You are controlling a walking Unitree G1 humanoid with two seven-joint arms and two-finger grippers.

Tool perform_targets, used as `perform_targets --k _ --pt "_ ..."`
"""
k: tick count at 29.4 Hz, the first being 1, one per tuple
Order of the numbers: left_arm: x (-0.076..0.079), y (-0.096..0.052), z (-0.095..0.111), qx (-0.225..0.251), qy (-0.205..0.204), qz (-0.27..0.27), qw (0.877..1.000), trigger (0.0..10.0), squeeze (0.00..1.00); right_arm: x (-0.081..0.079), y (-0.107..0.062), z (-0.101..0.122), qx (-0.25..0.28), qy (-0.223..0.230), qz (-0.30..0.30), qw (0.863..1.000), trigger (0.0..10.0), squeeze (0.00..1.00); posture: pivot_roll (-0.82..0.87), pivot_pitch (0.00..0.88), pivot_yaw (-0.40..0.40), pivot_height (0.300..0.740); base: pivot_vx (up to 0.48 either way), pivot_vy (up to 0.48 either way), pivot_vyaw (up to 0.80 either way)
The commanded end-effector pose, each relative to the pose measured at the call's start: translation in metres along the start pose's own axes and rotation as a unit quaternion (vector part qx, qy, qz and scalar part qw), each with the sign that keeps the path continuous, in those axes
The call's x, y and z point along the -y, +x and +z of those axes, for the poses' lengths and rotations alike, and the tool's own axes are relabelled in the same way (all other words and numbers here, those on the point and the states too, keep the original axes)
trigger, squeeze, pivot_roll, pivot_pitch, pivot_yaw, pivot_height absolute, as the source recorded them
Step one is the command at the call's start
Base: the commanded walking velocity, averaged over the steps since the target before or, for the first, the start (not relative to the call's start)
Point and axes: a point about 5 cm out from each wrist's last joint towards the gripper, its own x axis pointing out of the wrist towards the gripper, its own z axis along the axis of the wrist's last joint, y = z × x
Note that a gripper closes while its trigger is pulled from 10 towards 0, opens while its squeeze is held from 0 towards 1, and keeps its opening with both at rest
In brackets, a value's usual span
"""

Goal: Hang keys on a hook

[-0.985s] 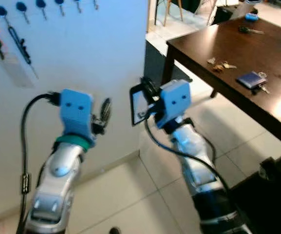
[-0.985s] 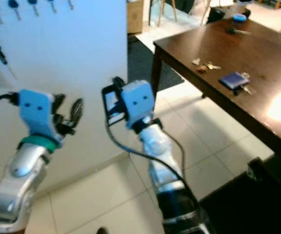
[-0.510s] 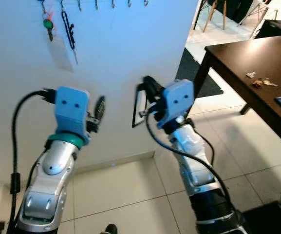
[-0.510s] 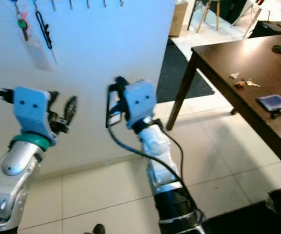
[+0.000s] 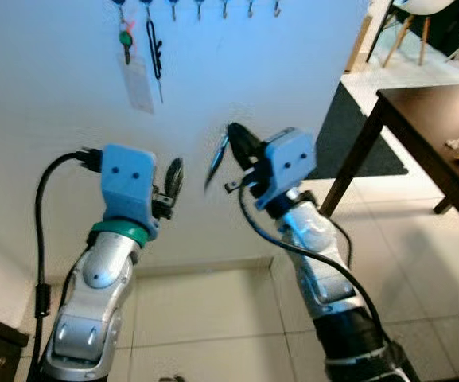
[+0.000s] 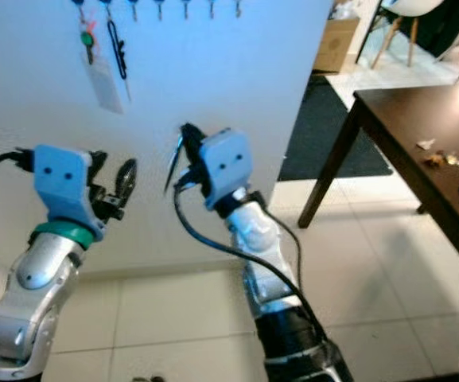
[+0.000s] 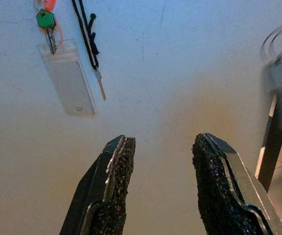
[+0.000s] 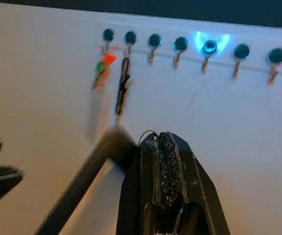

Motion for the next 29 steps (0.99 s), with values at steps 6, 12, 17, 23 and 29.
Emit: perform_targets --k 6,12,17,23,29 --pt "-0.008 -0.012 -0.027 -0.047 0.028 0.014 0.998 10.0 0.0 0.002 0.013 0.029 0.062 -0.028 0.006 0.998 10.0 0.0 -0.01 0.05 0.074 0.74 0.458 0.0 0.0" --pt "-0.014 -0.012 -0.028 -0.042 0.025 0.035 0.998 10.0 0.0 0.005 0.016 0.034 0.07 -0.032 0.01 0.997 10.0 0.0 -0.01 0.047 0.071 0.74 0.446 0.0 0.0" --pt "-0.021 -0.011 -0.022 -0.028 0.021 0.062 0.997 10.0 0.0 0.004 0.014 0.032 0.064 -0.032 0.024 0.997 10.0 0.0 -0.01 0.042 0.068 0.74 0.0 0.0 0.0" --pt "-0.033 -0.014 -0.022 -0.02 0.039 0.098 0.994 10.0 0.0 -0.023 0.006 0.031 0.055 -0.003 0.125 0.991 10.0 0.0 -0.01 0.037 0.072 0.74 0.0 0.0 0.0" --pt "-0.036 -0.028 -0.029 -0.031 0.079 0.079 0.993 10.0 0.0 -0.024 -0.004 0.027 0.053 0.008 0.111 0.992 10.0 0.0 -0.01 0.037 0.074 0.74 0.0 0.0 0.0"
